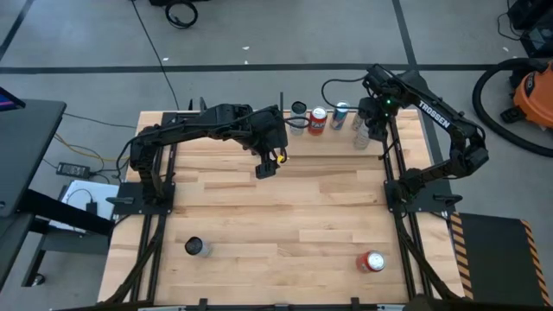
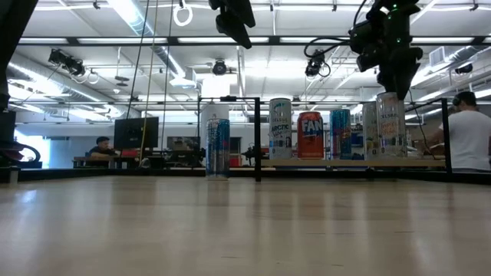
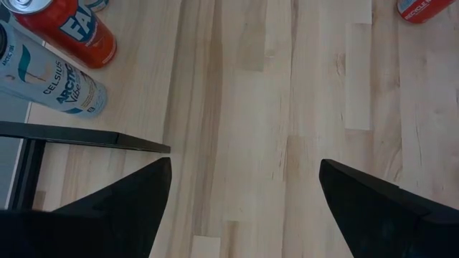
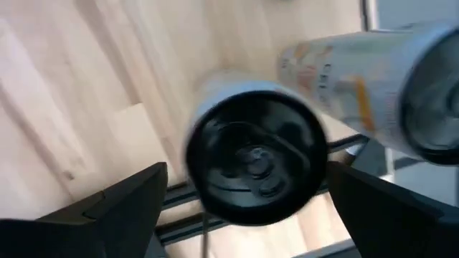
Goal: Place canned beverage on shelf
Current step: Put the white yellow soda can on the shelf aligned with the other white yellow soda can
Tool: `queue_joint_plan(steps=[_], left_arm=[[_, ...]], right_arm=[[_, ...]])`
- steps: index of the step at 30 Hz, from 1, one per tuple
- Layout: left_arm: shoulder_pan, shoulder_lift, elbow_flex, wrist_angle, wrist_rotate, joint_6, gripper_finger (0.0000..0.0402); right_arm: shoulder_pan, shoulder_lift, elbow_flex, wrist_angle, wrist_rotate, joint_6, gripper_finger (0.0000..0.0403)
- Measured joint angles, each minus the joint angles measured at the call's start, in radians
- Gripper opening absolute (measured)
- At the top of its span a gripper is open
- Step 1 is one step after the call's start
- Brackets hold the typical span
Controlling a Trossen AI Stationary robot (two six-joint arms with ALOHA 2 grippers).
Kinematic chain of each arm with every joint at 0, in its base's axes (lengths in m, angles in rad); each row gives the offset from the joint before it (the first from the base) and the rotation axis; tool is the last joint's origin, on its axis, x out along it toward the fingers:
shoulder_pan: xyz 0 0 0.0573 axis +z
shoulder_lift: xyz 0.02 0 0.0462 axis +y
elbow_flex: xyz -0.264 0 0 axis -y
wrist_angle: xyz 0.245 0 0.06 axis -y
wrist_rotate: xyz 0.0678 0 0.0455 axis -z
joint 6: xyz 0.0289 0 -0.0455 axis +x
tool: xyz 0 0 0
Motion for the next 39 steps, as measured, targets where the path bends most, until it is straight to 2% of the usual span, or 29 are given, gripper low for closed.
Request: queue_joint_plan(steps=[6, 9, 13, 16, 20, 34, 39], left_arm=[[0.0, 0.0, 0.0, 0.0, 0.0, 0.0, 0.0357], [0.0, 0.0, 0.0, 0.0, 0.0, 0.0, 0.0357], [0.0, 0.0, 0.0, 0.0, 0.0, 0.0, 0.0357], [0.0, 0.0, 0.0, 0.0, 0.0, 0.0, 0.0357], [-0.001, 0.0, 0.0, 0.0, 0.0, 0.0, 0.0357], [-0.001, 0.0, 0.0, 0.0, 0.0, 0.0, 0.0357], [-0.001, 0.0, 0.0, 0.0, 0.0, 0.001, 0.0357]], right_arm=[[0.0, 0.0, 0.0, 0.002, -0.044, 0.103, 0.0387], [0.0, 0.0, 0.0, 0.003, -0.05, 0.205, 0.0387], [0.0, 0.0, 0.0, 0.002, 0.016, 0.358, 0.0387], [-0.001, 0.0, 0.0, 0.001, 0.041, 0.416, 0.0387], [0.0, 0.0, 0.0, 0.002, 0.018, 0.462, 0.0387], [0.0, 0.001, 0.0, 0.056, -0.014, 0.81, 0.0387], [0.0, 0.001, 0.0, 0.048, -0.026, 0.864, 0.0387]])
